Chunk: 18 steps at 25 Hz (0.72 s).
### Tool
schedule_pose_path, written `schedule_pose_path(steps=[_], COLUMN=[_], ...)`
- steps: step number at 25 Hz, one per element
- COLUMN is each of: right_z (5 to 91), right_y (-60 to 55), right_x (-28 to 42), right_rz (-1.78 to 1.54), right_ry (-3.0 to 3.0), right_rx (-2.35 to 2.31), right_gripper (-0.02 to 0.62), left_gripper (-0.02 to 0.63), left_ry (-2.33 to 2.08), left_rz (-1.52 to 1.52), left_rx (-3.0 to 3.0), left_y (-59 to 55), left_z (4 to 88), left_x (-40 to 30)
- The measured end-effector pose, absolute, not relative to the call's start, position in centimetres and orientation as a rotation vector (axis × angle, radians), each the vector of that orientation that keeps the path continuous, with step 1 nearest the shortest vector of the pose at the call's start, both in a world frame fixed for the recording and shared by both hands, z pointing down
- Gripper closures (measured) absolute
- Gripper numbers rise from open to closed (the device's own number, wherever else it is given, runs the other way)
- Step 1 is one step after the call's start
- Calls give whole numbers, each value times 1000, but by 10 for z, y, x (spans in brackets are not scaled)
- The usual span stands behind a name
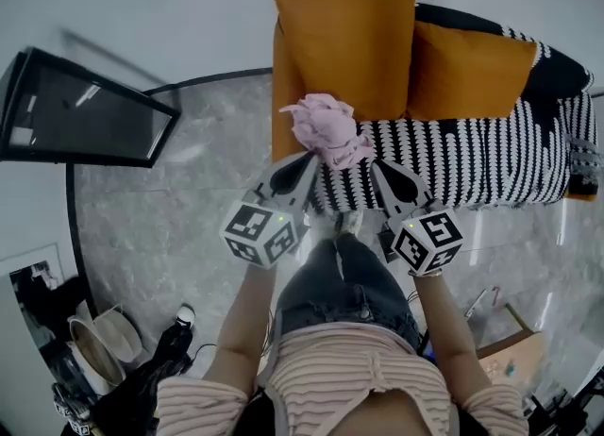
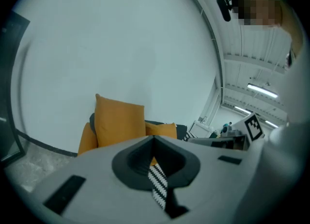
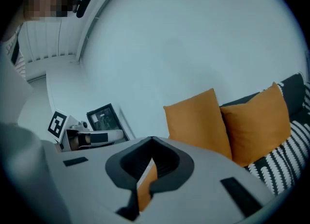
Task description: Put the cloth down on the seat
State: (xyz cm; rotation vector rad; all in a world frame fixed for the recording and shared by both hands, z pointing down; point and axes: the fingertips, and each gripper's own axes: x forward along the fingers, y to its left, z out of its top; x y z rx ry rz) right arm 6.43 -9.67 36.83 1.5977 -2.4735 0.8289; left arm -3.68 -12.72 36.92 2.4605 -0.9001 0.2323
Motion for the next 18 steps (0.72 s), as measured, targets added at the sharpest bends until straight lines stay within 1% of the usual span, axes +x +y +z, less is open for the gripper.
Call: schedule_pose_path(steps=[13,18], right_z=[317,299], right_y=[-96,-94], right_x=[67,71], right_rz=[654,533], right_ry=[-2542,-2556], right_rx=[1664,1685], right_gripper=[588,588], left_gripper=[594,594], left_ry=[-938,-947], left_rz=[167,145], left_rx=[2547,2563], left_y=[-125,-128], left_z=[326,314], left_x=[-47,-48])
